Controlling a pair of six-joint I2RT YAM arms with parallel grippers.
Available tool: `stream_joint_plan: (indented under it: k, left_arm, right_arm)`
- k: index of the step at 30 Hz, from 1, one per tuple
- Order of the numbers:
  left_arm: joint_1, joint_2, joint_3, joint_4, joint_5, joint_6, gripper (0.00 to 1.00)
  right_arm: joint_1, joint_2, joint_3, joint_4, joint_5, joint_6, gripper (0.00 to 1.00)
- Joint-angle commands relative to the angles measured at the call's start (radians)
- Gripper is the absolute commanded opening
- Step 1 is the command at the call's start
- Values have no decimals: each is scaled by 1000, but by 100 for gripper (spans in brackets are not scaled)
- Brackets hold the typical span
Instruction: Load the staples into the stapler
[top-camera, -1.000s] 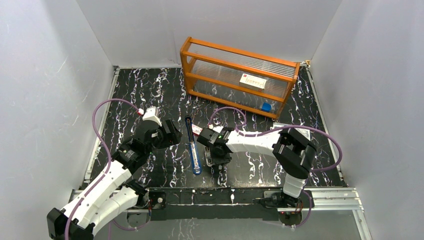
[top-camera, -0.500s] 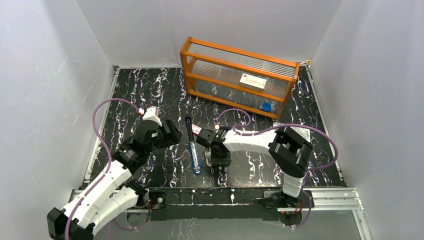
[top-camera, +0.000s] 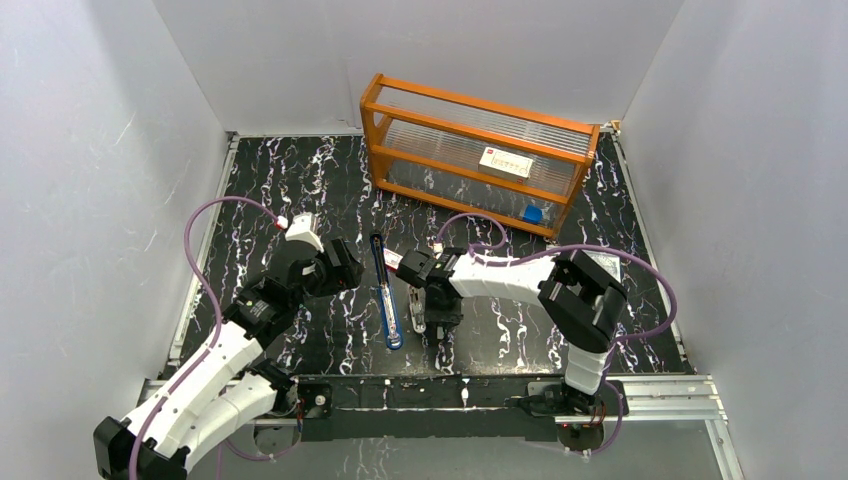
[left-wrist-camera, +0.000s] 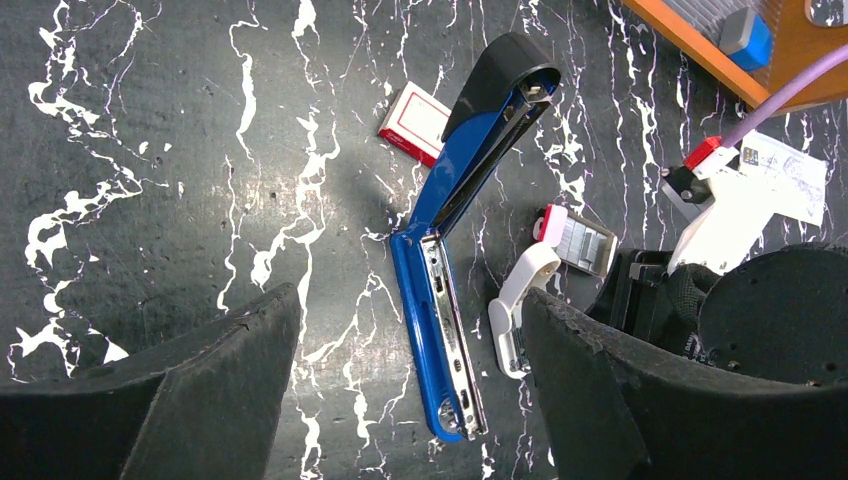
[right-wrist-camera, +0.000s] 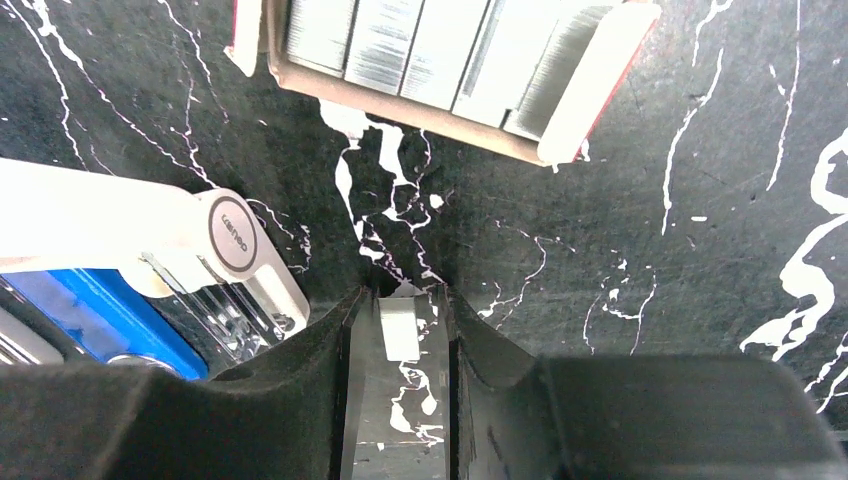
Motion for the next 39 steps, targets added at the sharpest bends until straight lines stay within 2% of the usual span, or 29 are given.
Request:
stream_joint_plan:
  k: [1,11,21,29,39]
  left_arm:
    - [2,4,0,17,-13,15,79]
    - [2,15,-4,22,-21,20,79]
    - [2,14,-8,24,-10,15,79]
    - [2,29,-6,27,-2,14,79]
    - [2,-6,24,6,-25,-19,80]
  right_arm:
    - [-11,-9,-17,50,13,-44,38]
    - [-11,20,-8,-8,-53,-21,32]
    - [-10,22,48,-79,-3,0,22]
    - [-9,-20,81,-80,82,-21,24]
    - [-9,-105,59,52,143,-107,25]
